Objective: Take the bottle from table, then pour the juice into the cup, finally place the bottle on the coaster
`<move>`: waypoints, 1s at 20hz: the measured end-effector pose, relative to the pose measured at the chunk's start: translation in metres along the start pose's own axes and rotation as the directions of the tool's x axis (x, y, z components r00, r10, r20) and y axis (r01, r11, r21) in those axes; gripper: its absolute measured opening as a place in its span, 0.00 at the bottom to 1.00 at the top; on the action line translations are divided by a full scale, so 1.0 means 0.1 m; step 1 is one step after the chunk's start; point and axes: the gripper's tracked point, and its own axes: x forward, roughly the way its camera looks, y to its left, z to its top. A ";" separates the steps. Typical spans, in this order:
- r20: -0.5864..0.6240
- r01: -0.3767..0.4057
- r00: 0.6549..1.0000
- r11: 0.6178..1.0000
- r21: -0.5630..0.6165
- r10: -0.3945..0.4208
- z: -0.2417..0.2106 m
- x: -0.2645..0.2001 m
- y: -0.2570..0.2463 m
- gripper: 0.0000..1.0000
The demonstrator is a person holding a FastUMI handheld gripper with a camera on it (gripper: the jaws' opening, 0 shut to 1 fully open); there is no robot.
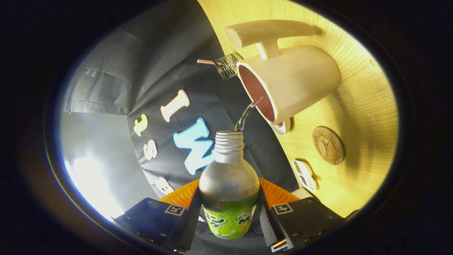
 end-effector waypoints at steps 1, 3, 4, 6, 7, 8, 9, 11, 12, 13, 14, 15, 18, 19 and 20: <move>0.003 -0.001 1.000 1.000 0.001 0.001 0.01 -0.01 0.01 0.74; 0.005 0.001 1.000 1.000 0.002 -0.002 0.02 -0.01 0.01 0.74; 0.007 0.003 1.000 1.000 0.007 -0.003 0.03 -0.01 0.01 0.74; 0.009 0.000 1.000 1.000 0.017 0.000 0.03 -0.01 0.03 0.74; 0.008 0.001 1.000 1.000 0.015 -0.001 0.03 -0.01 0.02 0.74; 0.009 0.000 1.000 1.000 0.013 0.000 0.04 -0.02 0.03 0.74; 0.010 -0.002 1.000 1.000 0.012 0.002 0.04 -0.02 0.04 0.74; 0.009 -0.003 1.000 1.000 0.012 0.003 0.03 -0.02 0.04 0.74; 0.008 -0.003 1.000 1.000 0.013 0.003 0.02 -0.03 0.05 0.74; 0.008 -0.003 1.000 1.000 0.014 0.003 0.02 -0.02 0.04 0.74; 0.008 -0.003 1.000 1.000 0.013 0.003 0.02 -0.03 0.05 0.74; 0.007 -0.002 1.000 1.000 0.014 0.002 0.02 -0.03 0.04 0.74; 0.012 -0.002 1.000 1.000 0.019 0.002 0.04 -0.04 0.04 0.74; 0.013 -0.002 1.000 1.000 0.018 0.002 0.05 -0.03 0.04 0.74; 0.012 -0.001 1.000 1.000 0.017 0.001 0.05 -0.04 0.04 0.74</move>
